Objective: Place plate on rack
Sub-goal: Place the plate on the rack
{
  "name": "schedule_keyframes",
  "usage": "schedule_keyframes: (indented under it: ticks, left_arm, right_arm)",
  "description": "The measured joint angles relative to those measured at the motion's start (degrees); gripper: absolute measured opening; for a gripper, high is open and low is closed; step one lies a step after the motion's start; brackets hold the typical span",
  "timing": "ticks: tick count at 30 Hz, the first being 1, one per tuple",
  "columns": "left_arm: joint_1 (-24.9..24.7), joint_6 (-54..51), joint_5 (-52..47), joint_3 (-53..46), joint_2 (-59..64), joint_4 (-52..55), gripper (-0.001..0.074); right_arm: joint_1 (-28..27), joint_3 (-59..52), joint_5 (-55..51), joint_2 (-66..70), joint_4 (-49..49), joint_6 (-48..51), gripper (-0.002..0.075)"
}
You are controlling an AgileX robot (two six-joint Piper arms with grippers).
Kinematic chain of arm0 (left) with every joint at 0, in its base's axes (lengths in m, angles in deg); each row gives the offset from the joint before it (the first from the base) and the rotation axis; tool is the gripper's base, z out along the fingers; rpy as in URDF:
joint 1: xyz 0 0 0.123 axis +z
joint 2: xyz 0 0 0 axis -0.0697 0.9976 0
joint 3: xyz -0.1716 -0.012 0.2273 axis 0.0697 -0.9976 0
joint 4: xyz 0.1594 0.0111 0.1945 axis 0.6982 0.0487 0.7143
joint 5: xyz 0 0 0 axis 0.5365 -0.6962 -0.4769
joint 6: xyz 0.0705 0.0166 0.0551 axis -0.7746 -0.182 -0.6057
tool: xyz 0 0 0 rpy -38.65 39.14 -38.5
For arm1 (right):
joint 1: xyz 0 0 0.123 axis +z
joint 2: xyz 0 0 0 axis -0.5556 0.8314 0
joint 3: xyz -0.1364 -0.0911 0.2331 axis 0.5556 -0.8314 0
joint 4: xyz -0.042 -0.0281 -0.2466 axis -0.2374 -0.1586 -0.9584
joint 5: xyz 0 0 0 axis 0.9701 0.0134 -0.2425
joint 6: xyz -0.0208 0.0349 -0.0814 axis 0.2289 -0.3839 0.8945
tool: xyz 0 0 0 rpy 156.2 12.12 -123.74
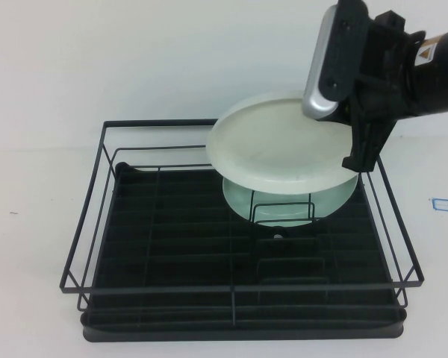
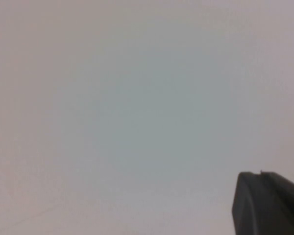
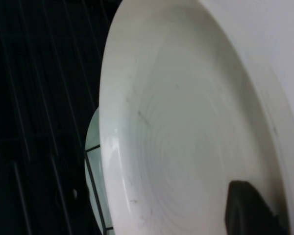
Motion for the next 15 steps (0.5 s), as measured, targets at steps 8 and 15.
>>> schedule_keyframes:
  ticks: [8,15]
  left_arm:
    - [0.0,0.0,4.6,-0.1,-0.1,-3.4,0.0000]
    - [0.0,0.0,4.5,-0.1,-0.1,-3.7,0.0000]
  right_arm:
    - [0.0,0.1,0.8,2.6,-2.6,0.0,0.0130]
    - [0.0,0.2,1.0,4.5,-2.9,0.1,0.0130]
